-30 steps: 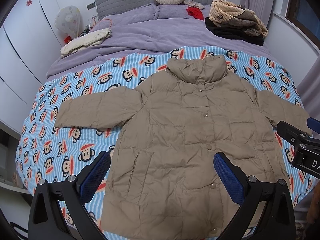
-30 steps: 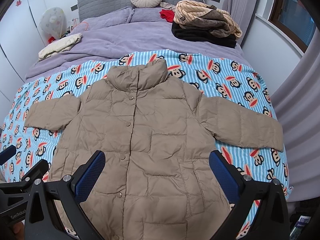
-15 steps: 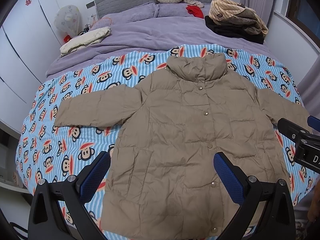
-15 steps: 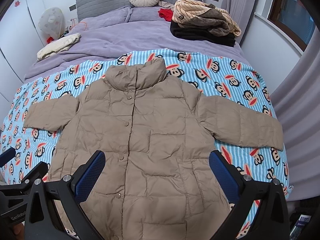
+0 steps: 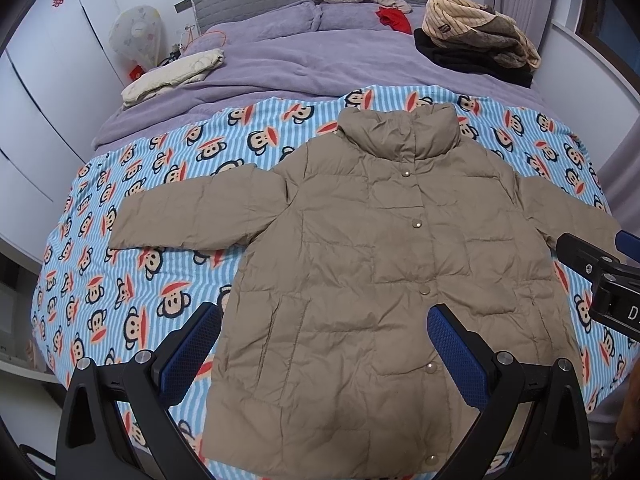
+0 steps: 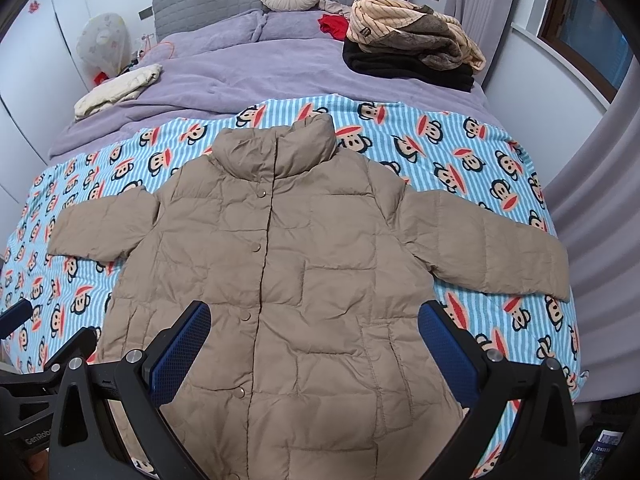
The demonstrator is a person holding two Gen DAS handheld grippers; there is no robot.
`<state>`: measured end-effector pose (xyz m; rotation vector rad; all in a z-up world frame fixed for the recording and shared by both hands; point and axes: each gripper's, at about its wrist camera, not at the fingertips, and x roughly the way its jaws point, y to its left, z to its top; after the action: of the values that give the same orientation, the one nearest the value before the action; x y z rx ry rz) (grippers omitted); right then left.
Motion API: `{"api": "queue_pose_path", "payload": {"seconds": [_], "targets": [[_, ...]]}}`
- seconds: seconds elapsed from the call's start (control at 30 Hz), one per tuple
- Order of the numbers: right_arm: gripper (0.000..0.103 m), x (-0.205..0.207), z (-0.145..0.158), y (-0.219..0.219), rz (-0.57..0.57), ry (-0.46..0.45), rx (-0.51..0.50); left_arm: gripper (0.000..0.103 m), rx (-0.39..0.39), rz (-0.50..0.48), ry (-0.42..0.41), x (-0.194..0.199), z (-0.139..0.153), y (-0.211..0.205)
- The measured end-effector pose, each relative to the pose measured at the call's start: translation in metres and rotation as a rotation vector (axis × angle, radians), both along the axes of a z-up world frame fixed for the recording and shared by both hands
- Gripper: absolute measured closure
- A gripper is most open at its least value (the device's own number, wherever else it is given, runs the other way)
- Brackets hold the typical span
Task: Fold large clothes
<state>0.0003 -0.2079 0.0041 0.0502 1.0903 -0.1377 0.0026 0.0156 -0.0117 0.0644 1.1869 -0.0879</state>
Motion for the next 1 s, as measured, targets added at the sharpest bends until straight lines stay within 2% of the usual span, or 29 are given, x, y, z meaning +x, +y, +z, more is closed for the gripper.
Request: {"api": "queue_pose_path", "payload": {"seconds": [0.13, 0.47, 0.9, 1.0], "targets": [[0.000, 0.001, 0.000, 0.000, 0.002, 0.002, 0.005, 0.000, -0.012, 0.001, -0.019, 0.001, 0.000, 0.001], [0.000, 0.002, -0.003, 0.001, 0.003, 0.007, 0.013, 0.000, 0.042, 0.009, -0.024, 0.003, -0.003, 0.001], [0.000, 0.000, -0.012, 0.005, 0.009, 0.031, 0.030, 0.000, 0.018, 0.025, 0.028, 0.011, -0.012, 0.001], [0.000, 0.011, -0.014, -0.001, 0.004, 0.057, 0.047, 0.000, -0.003, 0.020, 0.040, 0.013, -0.018, 0.004]]}}
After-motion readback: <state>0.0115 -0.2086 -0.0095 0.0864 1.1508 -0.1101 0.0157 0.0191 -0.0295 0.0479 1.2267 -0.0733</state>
